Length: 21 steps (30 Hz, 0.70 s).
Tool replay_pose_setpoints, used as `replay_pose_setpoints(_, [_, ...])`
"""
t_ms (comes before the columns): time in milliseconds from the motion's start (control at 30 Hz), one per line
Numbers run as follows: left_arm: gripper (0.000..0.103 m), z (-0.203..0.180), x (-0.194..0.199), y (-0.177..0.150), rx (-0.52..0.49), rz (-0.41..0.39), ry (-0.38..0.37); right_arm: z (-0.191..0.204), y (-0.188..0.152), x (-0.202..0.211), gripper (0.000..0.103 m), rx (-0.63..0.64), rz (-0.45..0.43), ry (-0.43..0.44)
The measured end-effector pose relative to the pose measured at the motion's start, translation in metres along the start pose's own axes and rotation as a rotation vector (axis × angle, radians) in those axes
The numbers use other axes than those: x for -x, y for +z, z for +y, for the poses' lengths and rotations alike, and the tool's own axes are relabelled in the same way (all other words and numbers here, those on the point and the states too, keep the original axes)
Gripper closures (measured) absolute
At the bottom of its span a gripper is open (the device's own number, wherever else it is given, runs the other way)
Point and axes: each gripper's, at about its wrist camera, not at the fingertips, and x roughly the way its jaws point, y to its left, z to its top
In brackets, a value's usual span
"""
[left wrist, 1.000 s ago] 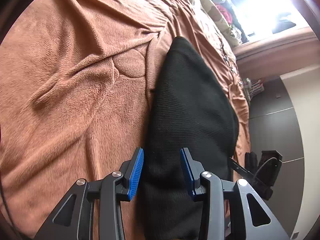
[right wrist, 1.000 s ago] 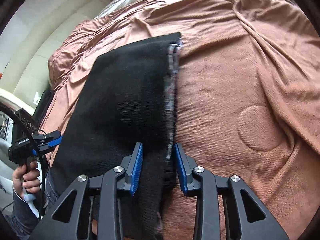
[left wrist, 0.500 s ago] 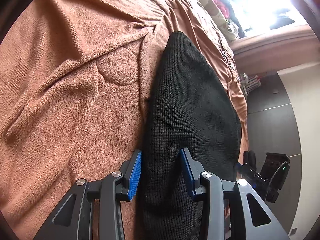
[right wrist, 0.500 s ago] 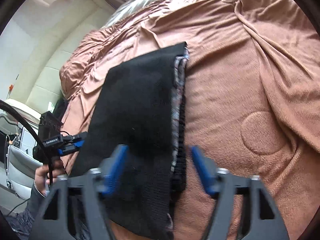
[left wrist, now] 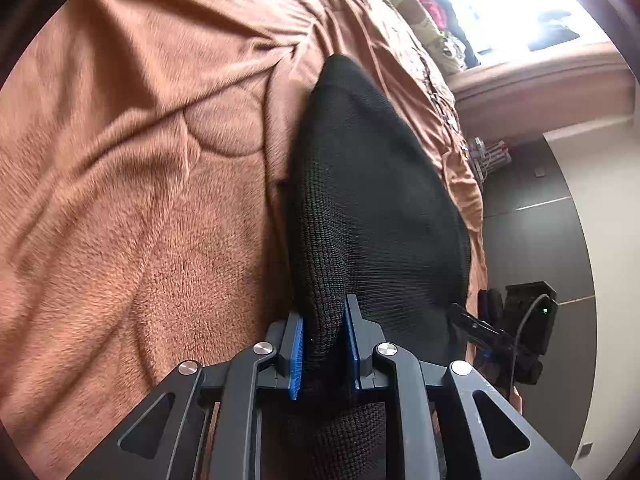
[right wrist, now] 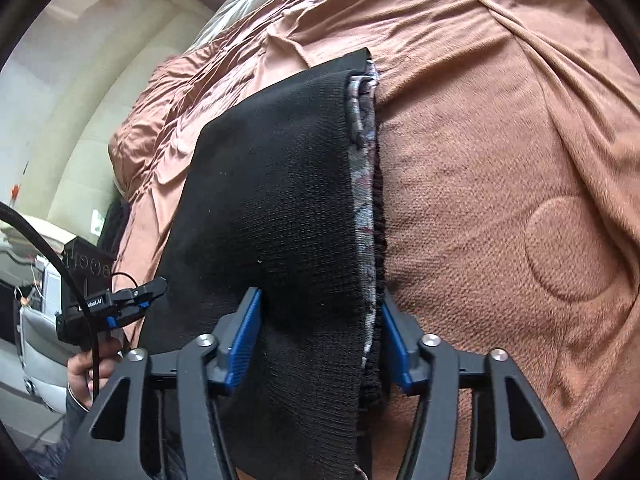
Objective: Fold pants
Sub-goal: 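Close left tool on the end of the black shorts bundle, then close right tool on the bundle's patterned side while left tool holds the black end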
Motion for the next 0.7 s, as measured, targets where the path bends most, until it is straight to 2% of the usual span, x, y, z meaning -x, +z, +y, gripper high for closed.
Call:
replay_pose_setpoints(267, [0.086, -0.007, 0.032, 0.004, -0.044, -0.011, 0.029, 0.016, -0.007, -0.007, 0.059, -0.036, 0.022, 0.016])
replay_pose_setpoints(700, [0.086, 0.024, 0.085, 0.0, -0.052, -0.006, 0.05, 0.065, -0.026, -0.034, 0.065, -0.025, 0.047, 0.016])
